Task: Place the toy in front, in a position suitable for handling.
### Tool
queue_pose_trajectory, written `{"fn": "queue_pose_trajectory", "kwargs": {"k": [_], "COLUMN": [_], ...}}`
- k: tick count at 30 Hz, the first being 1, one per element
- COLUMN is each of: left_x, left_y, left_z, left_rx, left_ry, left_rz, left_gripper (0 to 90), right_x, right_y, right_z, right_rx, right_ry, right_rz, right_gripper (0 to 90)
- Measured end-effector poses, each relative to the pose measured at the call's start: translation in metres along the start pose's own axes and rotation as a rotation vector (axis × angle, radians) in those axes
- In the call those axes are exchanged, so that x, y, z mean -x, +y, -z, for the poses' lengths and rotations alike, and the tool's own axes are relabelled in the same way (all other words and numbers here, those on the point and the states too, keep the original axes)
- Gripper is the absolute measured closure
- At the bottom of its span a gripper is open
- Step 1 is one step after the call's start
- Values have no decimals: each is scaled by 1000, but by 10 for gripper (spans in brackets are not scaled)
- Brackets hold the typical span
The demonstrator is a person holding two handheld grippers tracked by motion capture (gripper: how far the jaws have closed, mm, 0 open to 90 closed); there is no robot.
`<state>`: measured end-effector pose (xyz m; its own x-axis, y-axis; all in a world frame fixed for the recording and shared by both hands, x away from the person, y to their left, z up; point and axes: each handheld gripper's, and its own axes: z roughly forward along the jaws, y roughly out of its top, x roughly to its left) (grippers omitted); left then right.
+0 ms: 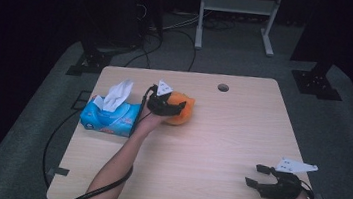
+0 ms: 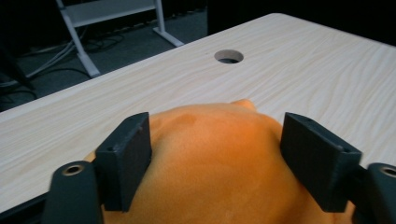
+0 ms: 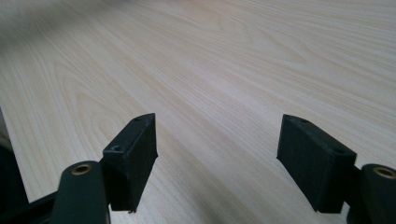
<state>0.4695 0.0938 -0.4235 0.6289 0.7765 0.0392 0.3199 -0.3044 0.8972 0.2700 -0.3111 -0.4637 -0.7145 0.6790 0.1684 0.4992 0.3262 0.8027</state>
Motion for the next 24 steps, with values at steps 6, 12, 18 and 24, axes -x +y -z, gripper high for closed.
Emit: {"fn": "queue_pose_trajectory", "kwargs": {"k": [6,12,18,24], "left_x": [7,6,3,-1], "left_y": [-8,-11,-10,-8], "left_z": [-1,-1,2,5], "left_rx": [-5,-29,-4,6], "left_ry": [64,51,53,46], "left_rz": [-56,-55,-39,7], "left_gripper": [367,515,613,640], "right_x": [-2,-3,-4,-3], "right_y": [0,0,0,0], "right_z": [0,0,0,2], "right_rx": [-3,-7,-9,5], "right_ry": [2,3,-1,-5], "right_rz": [7,12,16,15], "right_gripper": [275,275,276,276]}}
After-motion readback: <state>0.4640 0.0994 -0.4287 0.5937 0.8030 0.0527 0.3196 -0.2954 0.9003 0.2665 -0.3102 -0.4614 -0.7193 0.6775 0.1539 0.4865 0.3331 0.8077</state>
